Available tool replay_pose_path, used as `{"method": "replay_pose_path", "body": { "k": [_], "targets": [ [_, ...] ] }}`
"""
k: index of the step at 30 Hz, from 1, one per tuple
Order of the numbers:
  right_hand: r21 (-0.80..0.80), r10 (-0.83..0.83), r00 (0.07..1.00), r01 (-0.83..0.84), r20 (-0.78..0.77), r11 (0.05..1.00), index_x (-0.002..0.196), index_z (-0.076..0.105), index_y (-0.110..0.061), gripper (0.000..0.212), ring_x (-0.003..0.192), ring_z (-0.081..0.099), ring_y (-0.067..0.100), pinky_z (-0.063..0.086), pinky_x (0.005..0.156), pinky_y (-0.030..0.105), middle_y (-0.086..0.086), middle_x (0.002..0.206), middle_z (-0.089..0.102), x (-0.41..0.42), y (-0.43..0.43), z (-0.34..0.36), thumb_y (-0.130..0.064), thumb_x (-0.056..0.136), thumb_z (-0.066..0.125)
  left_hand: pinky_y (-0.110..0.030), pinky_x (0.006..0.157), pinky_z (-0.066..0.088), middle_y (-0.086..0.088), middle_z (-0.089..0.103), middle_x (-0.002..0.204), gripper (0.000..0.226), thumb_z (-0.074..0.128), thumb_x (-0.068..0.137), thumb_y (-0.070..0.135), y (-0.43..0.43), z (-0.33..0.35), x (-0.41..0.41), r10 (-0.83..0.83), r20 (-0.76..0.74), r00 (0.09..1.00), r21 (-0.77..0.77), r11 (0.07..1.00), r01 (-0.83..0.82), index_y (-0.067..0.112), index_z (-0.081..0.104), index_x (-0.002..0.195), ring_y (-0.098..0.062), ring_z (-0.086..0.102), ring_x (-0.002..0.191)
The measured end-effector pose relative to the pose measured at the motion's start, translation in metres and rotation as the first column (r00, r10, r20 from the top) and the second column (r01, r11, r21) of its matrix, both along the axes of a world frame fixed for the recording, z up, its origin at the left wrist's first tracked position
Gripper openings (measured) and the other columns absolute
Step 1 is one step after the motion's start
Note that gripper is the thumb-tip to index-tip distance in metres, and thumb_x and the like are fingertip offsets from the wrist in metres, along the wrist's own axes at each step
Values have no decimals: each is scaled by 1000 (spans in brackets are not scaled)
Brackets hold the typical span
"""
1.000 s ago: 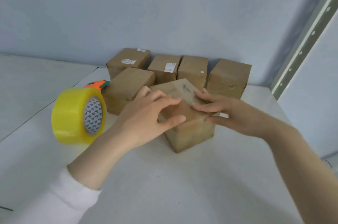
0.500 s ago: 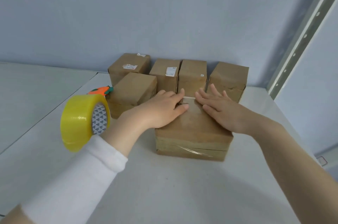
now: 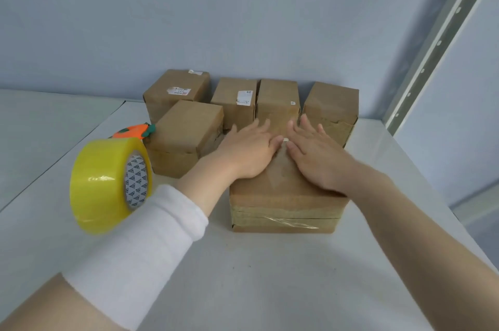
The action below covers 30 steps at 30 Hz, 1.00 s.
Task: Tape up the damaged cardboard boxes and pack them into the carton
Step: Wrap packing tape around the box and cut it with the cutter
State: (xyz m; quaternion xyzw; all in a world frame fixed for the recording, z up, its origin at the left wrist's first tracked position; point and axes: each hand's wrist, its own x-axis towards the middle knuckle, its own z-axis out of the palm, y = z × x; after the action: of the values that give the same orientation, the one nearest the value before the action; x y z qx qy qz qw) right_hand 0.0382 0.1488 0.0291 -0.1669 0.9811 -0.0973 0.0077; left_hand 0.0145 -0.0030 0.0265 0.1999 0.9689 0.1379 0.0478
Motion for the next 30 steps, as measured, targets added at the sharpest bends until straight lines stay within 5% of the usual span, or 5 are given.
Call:
{"method": "replay_pose_path", "body": {
  "k": [6,11,14,18,30],
  "targets": [
    [-288,-120,992,125,37,949,140,40,-25,41,144,13,17,11,115,37,-1,153,30,-1,2,2,-32,100,33,-35,101,33,-3,49,137,43,29,101,37,-1,-2,2,79,-9,997,278,958,-73,15,50,132,-23,41,129],
    [-766,-111,889,441,444,468,121,51,-40,31,97,58,5,46,72,17,-10,121,55,30,27,-9,-45,90,53,-29,75,51,0,70,103,29,54,90,45,-23,-17,23,93,561,822,701,475,-532,23,64,106,-13,66,90],
    [-862,-176,976,198,128,468,102,55,-35,14,90,60,-4,48,70,12,-14,111,60,33,31,-12,-32,89,59,-27,82,51,10,68,108,20,56,89,45,-27,-16,27,64,292,954,850,441,-289,32,63,102,-7,64,101],
    [-777,-45,967,-174,-251,605,100,51,-22,21,133,36,1,32,107,24,-15,128,55,52,36,-14,-9,87,61,-28,113,25,29,48,133,21,58,87,38,-36,-14,42,-68,-195,978,777,598,197,38,58,108,8,30,134],
    [-238,-34,976,-18,-215,971,147,25,-14,50,143,0,3,2,115,22,-18,150,20,36,15,15,-32,101,28,-26,116,6,10,18,156,48,25,100,40,-1,20,28,-124,-204,971,210,963,167,27,29,146,1,7,142]
  ]
}}
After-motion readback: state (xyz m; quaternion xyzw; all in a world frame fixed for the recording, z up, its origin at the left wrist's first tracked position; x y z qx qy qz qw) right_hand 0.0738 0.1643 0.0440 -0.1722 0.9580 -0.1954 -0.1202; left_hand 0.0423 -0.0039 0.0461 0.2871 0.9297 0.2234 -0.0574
